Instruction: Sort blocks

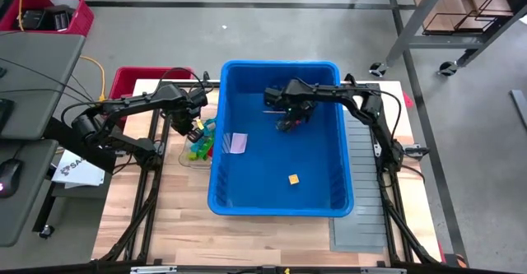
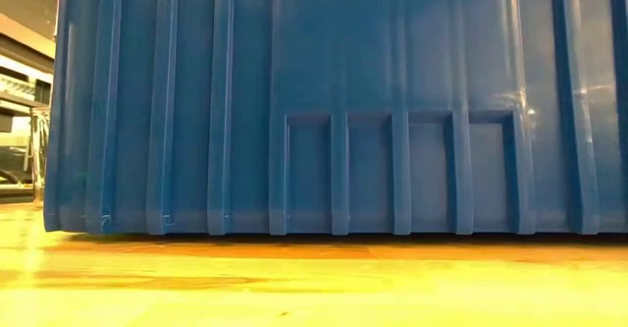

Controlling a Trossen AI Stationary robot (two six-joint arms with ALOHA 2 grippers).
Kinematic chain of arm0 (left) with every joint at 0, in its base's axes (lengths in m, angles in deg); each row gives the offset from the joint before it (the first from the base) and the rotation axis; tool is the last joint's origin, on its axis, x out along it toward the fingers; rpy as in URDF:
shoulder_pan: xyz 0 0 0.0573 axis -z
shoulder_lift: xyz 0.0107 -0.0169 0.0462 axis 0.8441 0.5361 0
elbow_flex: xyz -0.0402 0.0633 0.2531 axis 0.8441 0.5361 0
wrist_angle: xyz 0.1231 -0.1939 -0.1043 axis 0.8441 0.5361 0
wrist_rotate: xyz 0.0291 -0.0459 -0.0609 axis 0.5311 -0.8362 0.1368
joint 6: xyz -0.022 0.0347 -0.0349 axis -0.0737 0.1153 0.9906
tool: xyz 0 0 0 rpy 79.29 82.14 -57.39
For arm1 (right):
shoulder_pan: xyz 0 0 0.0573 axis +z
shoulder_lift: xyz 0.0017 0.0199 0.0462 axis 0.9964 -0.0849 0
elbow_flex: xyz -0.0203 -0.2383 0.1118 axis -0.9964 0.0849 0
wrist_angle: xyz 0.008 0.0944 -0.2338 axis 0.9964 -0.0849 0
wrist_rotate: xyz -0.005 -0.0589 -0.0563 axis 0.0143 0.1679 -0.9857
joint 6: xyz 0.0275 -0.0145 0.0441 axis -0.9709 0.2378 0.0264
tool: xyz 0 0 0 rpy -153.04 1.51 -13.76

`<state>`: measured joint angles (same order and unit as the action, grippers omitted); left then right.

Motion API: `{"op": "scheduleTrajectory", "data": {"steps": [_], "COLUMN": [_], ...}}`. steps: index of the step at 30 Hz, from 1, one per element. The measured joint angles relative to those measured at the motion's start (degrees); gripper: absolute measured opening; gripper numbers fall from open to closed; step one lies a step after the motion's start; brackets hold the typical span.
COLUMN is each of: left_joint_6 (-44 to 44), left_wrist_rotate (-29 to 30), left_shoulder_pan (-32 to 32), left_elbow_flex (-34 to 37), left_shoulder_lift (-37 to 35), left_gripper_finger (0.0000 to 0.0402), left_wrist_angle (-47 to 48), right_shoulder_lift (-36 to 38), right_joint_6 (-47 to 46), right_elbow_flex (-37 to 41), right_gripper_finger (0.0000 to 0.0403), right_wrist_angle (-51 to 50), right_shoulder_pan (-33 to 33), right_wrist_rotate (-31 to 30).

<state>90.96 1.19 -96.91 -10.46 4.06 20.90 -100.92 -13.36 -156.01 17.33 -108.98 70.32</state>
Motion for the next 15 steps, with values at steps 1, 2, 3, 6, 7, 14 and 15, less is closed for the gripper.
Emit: {"op": "scheduleTrajectory", "data": {"steps": [1, 2, 3, 6, 7, 14, 15], "left_joint_6": [0.0, 0.0, 0.0, 0.0, 0.0, 0.5, 1.0], "left_wrist_rotate": [0.0, 0.0, 0.2, 0.4, 0.4, 0.4, 0.4], "left_shoulder_pan": [0.0, 0.0, 0.0, 0.0, 0.0, 0.0, 0.0], "left_elbow_flex": [0.0, 0.0, 0.0, 0.0, 0.0, 0.0, 0.0], "left_shoulder_lift": [0.0, 0.0, 0.0, 0.0, 0.0, 0.0, 0.0], "left_gripper_finger": [0.0, 0.0, 0.0, 0.0, 0.0, 0.0, 0.0], "left_wrist_angle": [0.0, 0.0, 0.0, 0.0, 0.0, 0.0, 0.0], "right_shoulder_lift": [-0.1, -0.1, -0.1, -0.1, -0.1, -0.1, -0.1], "right_joint_6": [1.2, 1.9, 2.4, 2.4, 2.4, 5.4, 5.2], "right_elbow_flex": [0.5, 0.8, 0.9, 0.9, 0.9, 0.9, 0.9], "right_gripper_finger": [0.0255, 0.0255, 0.0256, 0.0256, 0.0256, 0.0256, 0.0256], "right_wrist_angle": [0.9, 2.2, 3.2, 4.9, 5.8, 5.7, 5.5], "right_shoulder_pan": [0.0, 0.0, 0.2, 0.3, 0.3, -0.3, -0.5], "right_wrist_rotate": [0.1, 0.1, 0.1, -0.1, -0.2, -0.7, -0.6]}}
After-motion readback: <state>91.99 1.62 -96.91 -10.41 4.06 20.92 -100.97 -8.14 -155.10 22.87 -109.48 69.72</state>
